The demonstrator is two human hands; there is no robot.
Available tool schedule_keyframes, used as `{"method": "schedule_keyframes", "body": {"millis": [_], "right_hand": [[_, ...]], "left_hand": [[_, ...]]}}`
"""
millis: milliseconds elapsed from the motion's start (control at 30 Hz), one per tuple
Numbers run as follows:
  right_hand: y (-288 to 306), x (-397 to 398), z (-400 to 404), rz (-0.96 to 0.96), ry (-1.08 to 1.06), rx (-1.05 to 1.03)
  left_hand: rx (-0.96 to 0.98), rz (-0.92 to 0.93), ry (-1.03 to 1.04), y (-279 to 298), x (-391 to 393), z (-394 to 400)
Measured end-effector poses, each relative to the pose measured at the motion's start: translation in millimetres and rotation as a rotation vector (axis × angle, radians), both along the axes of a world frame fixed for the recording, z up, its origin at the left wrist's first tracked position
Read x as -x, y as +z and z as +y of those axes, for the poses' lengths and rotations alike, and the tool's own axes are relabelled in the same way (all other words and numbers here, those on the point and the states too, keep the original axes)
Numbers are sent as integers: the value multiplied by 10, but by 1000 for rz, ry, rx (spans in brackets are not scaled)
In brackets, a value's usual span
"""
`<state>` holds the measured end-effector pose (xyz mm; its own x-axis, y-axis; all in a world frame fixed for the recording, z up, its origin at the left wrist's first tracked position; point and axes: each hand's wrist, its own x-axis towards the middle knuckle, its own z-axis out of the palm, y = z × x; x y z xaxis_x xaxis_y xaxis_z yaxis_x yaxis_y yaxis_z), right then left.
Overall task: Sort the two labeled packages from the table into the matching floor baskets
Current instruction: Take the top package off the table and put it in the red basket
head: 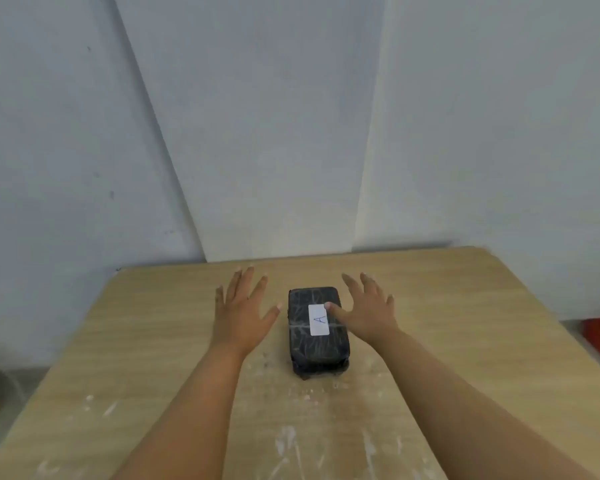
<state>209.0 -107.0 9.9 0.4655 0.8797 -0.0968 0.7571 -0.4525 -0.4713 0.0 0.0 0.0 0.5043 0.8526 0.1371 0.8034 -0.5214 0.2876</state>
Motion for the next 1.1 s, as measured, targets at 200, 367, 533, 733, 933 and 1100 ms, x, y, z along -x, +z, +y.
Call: {"method": "schedule_keyframes", "body": {"millis": [200, 367, 533, 733, 933, 1100], "right_hand": [[-576, 28, 62, 67, -44, 139], [-724, 53, 72, 179, -81, 194], [-646, 157, 48, 228, -147, 33], [-240, 457, -2, 426, -259, -227], [218, 528, -32, 674, -339, -321], [452, 397, 12, 796, -390, -416]], "left_hand": [[314, -12, 5, -634, -161, -186], [447, -112, 36, -793, -252, -281], [625, -448, 173, -684, -363, -378], [972, -1185, 358, -191, -414, -373], [916, -1173, 277, 235, -324, -47], [860, -926, 157, 517, -159, 238]]}}
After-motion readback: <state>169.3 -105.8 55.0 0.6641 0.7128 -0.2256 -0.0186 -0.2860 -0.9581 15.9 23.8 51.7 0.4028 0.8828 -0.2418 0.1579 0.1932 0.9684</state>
